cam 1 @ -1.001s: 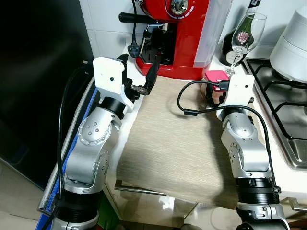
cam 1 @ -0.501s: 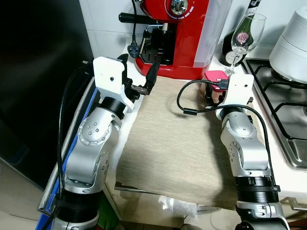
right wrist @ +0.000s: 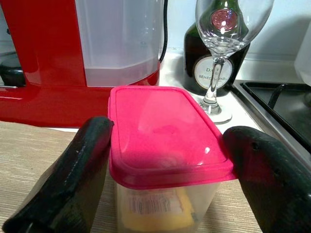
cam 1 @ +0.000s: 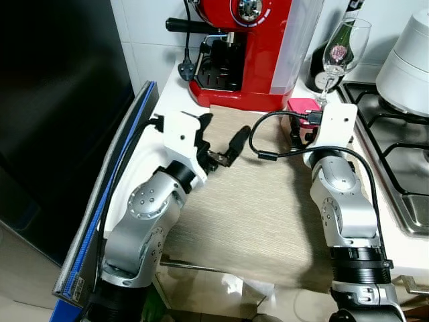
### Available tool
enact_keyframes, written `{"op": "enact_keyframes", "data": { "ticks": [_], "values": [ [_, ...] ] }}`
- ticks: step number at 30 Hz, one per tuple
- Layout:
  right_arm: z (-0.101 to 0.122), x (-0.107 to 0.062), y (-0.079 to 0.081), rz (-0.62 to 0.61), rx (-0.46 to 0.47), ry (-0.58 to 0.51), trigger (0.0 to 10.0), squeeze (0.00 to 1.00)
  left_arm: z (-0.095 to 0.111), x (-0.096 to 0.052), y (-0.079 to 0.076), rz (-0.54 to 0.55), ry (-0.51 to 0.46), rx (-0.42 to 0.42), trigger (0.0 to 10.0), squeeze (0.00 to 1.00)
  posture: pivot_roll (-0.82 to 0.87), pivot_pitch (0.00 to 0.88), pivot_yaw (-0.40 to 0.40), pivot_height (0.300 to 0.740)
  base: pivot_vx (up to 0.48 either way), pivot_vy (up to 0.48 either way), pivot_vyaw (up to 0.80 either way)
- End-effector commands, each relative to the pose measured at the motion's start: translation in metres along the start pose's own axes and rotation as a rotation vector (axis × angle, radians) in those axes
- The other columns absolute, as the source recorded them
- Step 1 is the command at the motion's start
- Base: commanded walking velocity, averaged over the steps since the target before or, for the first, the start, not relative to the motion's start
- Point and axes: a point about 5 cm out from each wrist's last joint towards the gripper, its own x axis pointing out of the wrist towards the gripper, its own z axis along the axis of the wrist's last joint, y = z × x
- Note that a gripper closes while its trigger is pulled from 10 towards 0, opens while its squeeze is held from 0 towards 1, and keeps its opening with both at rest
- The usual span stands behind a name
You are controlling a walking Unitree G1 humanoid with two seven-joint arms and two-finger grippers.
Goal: Restocking fridge
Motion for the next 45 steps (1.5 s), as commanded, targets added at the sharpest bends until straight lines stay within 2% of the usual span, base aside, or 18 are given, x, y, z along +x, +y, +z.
{"op": "enact_keyframes", "data": {
  "ticks": [1,5,13,18,20,23,25,26,28,34,38,41,45],
  "values": [
    [-0.001,0.004,-0.002,0.007,0.014,0.013,0.0,0.00,0.000,0.003,-0.001,-0.015,-0.004,0.021,10.0,0.00,-0.09,0.000,0.004,0.740,0.000,0.000,0.00],
    [0.009,0.008,-0.009,-0.013,0.006,-0.030,0.0,0.00,0.002,0.004,-0.002,-0.037,-0.030,0.023,10.0,0.00,-0.09,0.000,0.004,0.740,0.000,0.000,0.00],
    [0.009,0.011,-0.010,-0.012,0.013,-0.045,0.0,0.00,-0.005,0.000,-0.001,-0.067,-0.008,0.039,10.0,0.00,-0.07,0.000,0.006,0.740,0.000,0.000,0.00],
    [0.020,0.015,-0.010,-0.018,0.024,-0.095,0.0,0.00,-0.004,0.002,0.000,-0.090,-0.006,0.054,10.0,0.00,-0.06,0.000,0.003,0.740,0.000,0.000,0.00],
    [0.036,0.015,-0.010,-0.017,0.008,-0.168,0.0,0.00,-0.004,0.003,0.001,-0.085,-0.007,0.067,10.0,0.00,-0.06,0.000,-0.002,0.740,0.000,0.000,0.00],
    [0.060,0.010,-0.013,-0.012,-0.011,-0.292,0.0,0.00,-0.005,0.005,0.009,-0.005,-0.003,0.101,10.0,0.00,-0.06,0.000,-0.002,0.740,0.000,0.000,0.00],
    [0.064,0.008,-0.013,-0.007,-0.007,-0.315,0.0,0.00,-0.006,0.004,0.011,0.019,0.001,0.111,10.0,0.00,-0.06,0.000,-0.002,0.740,0.000,0.000,0.00],
    [0.072,0.001,-0.017,-0.016,-0.027,-0.382,0.0,0.00,-0.007,0.002,0.013,0.043,0.015,0.116,10.0,0.00,-0.06,0.000,-0.002,0.740,0.000,0.000,0.00],
    [0.077,-0.009,-0.023,-0.041,-0.051,-0.435,0.0,0.00,-0.008,-0.001,0.013,0.040,0.022,0.122,10.0,0.00,-0.07,0.000,0.014,0.740,0.000,0.000,0.00],
    [0.076,-0.030,-0.031,-0.091,-0.136,-0.511,0.0,0.00,-0.005,-0.007,0.007,0.024,0.001,0.124,10.0,0.00,-0.08,0.000,0.026,0.740,0.000,0.000,0.00],
    [0.066,-0.040,-0.026,-0.068,-0.215,-0.534,0.0,0.00,-0.004,-0.003,0.009,0.066,-0.007,0.160,10.0,0.00,-0.09,0.000,0.031,0.740,-0.072,0.000,0.00],
    [0.053,-0.037,-0.025,-0.059,-0.180,-0.481,0.0,0.00,-0.006,0.004,0.012,0.081,-0.008,0.156,10.0,0.00,-0.10,0.000,0.033,0.740,-0.476,0.000,0.00],
    [0.049,-0.034,-0.027,-0.065,-0.165,-0.461,0.0,0.00,-0.004,0.008,0.010,0.074,-0.020,0.147,10.0,0.00,-0.10,0.000,0.032,0.740,-0.476,0.000,0.00]
  ]
}}
